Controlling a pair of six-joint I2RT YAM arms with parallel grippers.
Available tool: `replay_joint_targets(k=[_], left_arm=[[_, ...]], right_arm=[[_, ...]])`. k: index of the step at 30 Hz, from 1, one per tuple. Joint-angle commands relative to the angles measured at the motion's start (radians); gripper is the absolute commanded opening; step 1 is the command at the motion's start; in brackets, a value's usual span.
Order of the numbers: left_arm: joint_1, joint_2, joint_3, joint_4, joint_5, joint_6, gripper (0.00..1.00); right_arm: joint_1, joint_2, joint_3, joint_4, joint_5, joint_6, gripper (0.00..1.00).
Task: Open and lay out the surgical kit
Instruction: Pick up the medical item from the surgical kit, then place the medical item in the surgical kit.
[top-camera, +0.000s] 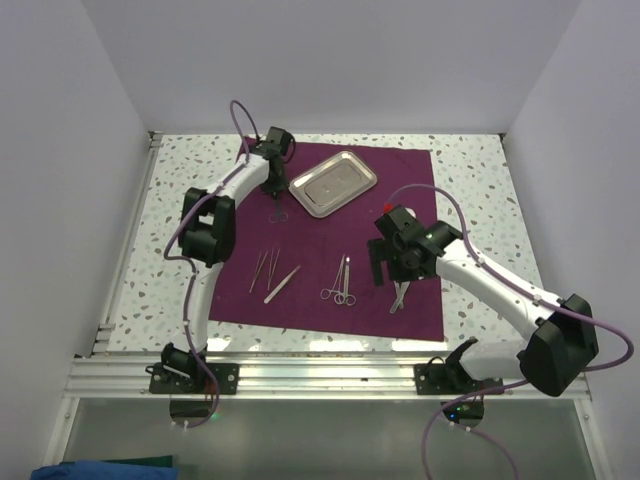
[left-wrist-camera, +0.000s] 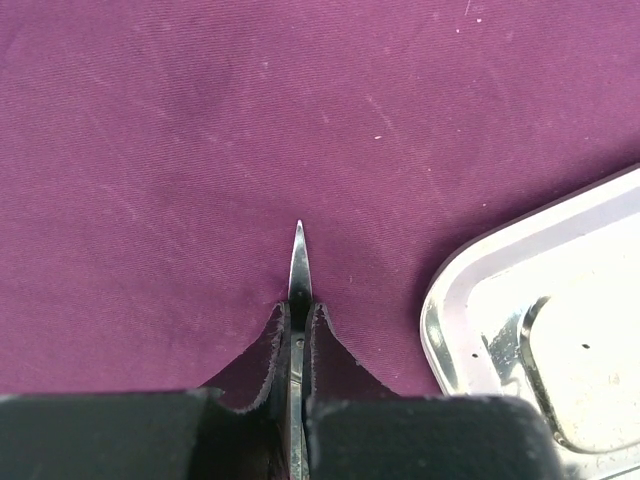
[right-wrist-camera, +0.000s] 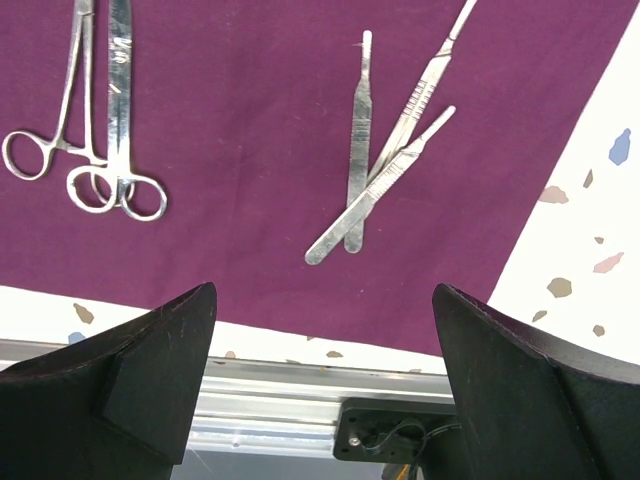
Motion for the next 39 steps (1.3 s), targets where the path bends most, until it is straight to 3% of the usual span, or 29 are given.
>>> replay_joint_targets(k=[1,9,15,20,22,27,31,39], left_arm=[[0.011,0.051,-0.010,-0.032,0.101,0.019,0.00],[0.035,0.005,0.201,-0.074,0.162,0.031,0.00],[0.040,-0.069,0.186,-0.065,0.185,0.042,0.00],[0.029,-0.179,0.072,-0.051,0.208,0.031,0.00],[0.006,-0.231,-0.040,-0.011,0.208,0.026,0.00],[-0.147,-0.391,-0.270,0.035,0.141,0.007,0.00],[-0.236,-0.491,-0.445,0.121,0.168,-0.095,0.00],[-0.442,-0.505,-0.555,0.176,0.124,-0.225,0.00]], right_arm=[[-0.007,0.001,0.045,0.033,-0.017,-0.023,0.93],[-0.007,-0.026,0.038,0.038,-0.017,-0.017,0.93],[-0.008,-0.077,0.002,0.045,-0.017,0.003,0.93],[-0.010,-0.103,-0.019,0.045,-0.015,0.015,0.93],[-0.008,-0.115,-0.027,0.044,-0.006,0.015,0.93],[-0.020,-0.131,-0.035,0.038,0.005,0.003,0.93],[-0.030,-0.152,-0.036,0.026,0.014,-0.008,0.93],[-0.050,-0.227,-0.059,-0.017,0.014,-0.034,0.93]])
